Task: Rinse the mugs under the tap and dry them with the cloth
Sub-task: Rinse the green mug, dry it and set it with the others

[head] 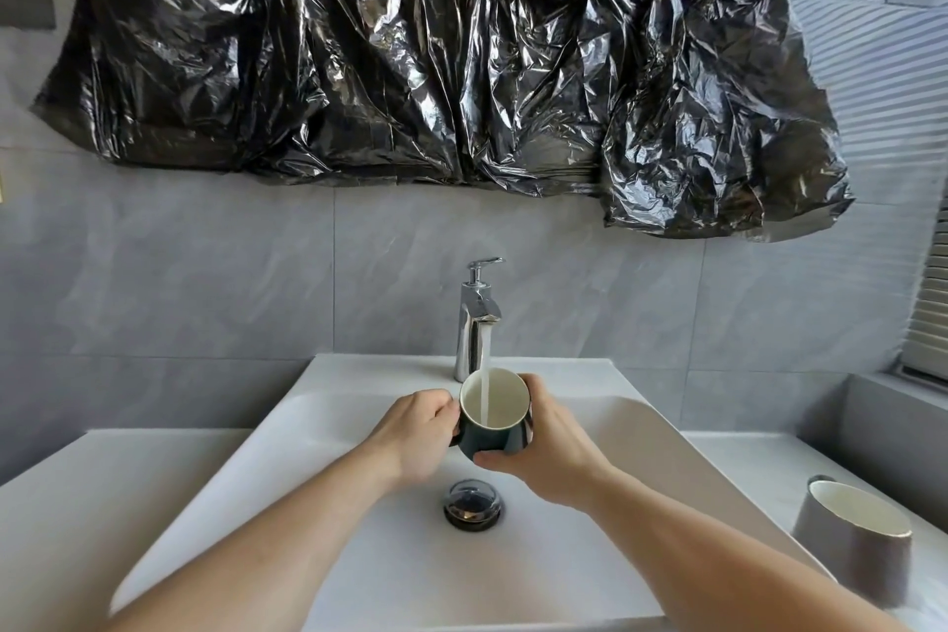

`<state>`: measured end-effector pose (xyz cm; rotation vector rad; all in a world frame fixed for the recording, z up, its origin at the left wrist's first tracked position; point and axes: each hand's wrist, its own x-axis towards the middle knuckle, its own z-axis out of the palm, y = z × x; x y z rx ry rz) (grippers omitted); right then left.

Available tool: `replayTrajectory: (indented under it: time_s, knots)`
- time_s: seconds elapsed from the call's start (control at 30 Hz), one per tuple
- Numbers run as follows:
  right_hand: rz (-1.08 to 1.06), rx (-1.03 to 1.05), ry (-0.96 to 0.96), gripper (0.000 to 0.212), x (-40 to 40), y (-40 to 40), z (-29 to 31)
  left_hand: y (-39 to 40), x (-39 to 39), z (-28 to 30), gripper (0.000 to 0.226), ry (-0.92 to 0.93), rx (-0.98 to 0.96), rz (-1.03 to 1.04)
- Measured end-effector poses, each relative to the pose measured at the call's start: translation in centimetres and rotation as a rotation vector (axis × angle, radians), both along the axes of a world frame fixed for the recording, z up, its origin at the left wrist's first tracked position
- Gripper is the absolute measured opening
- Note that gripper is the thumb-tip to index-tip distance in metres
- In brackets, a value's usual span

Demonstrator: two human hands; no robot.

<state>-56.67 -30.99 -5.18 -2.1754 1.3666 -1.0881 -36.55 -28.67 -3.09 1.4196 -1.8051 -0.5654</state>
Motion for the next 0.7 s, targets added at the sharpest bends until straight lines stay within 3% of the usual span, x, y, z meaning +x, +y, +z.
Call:
replayTrajectory:
  time_s: [0.37, 0.7]
  knots:
    - [0.036, -0.009, 0.019, 0.081, -0.1, -0.5, -0.3, 0.3, -0.1, 0.5, 0.037, -0.152, -0.137, 0.049]
    - [0.025, -0.029, 0.021, 0.080, 0.5, -0.3, -0.2, 0.6, 0.0, 1.1, 0.033, -0.127, -0.249, 0.104]
